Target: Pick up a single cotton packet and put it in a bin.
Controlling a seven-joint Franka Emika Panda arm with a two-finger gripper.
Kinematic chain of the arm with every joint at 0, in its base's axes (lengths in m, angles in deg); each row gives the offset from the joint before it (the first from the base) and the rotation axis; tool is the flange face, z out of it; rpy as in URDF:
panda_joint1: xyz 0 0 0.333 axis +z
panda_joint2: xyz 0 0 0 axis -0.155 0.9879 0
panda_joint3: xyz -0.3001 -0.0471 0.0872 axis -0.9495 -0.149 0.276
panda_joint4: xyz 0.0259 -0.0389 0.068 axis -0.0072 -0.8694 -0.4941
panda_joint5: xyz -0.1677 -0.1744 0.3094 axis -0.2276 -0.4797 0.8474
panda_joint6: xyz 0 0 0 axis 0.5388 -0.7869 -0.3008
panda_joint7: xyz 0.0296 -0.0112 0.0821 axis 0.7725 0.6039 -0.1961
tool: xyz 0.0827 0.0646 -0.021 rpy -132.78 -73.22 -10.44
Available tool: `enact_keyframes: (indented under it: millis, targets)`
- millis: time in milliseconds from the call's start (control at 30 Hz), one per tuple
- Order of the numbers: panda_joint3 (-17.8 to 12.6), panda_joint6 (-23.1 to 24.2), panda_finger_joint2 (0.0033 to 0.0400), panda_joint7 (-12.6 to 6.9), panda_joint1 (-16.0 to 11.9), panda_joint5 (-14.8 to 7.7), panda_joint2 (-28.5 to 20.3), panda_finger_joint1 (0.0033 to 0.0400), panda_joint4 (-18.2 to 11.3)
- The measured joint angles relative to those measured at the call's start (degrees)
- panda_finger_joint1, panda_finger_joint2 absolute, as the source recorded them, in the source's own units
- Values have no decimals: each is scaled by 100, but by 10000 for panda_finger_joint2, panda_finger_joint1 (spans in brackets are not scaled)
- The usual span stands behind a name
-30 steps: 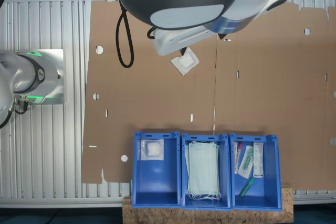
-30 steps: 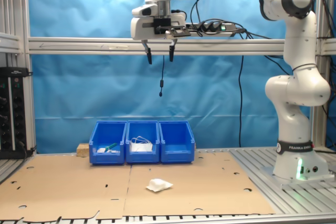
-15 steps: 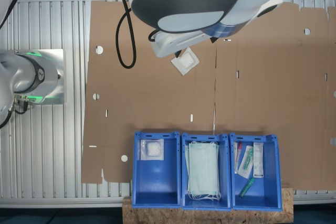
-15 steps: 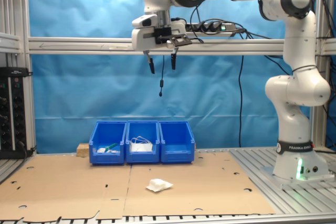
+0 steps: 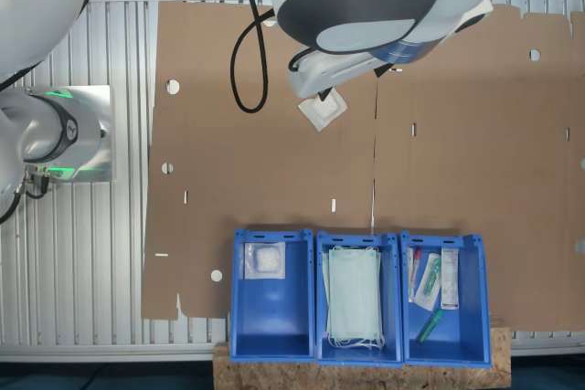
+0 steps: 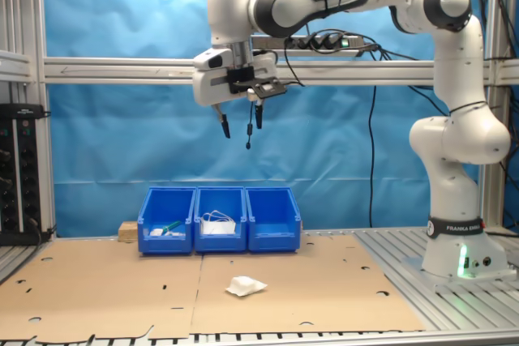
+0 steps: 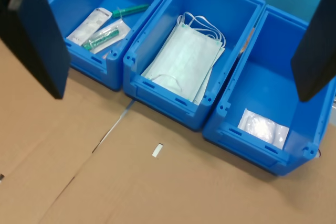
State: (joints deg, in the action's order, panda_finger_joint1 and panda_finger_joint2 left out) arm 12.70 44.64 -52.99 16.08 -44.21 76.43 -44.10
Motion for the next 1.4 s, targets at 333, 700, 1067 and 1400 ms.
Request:
enact_keyframes:
  millis: [333, 700, 1067, 1400]
  targets:
    - [18, 242, 400, 0, 14, 0, 362, 400, -145]
    - [128, 1076, 400, 0, 54, 0, 398, 400, -931]
    - [222, 2176, 400, 0, 85, 0, 481, 400, -1902]
    - [228, 3123, 400, 0, 101, 0, 873, 400, -2203]
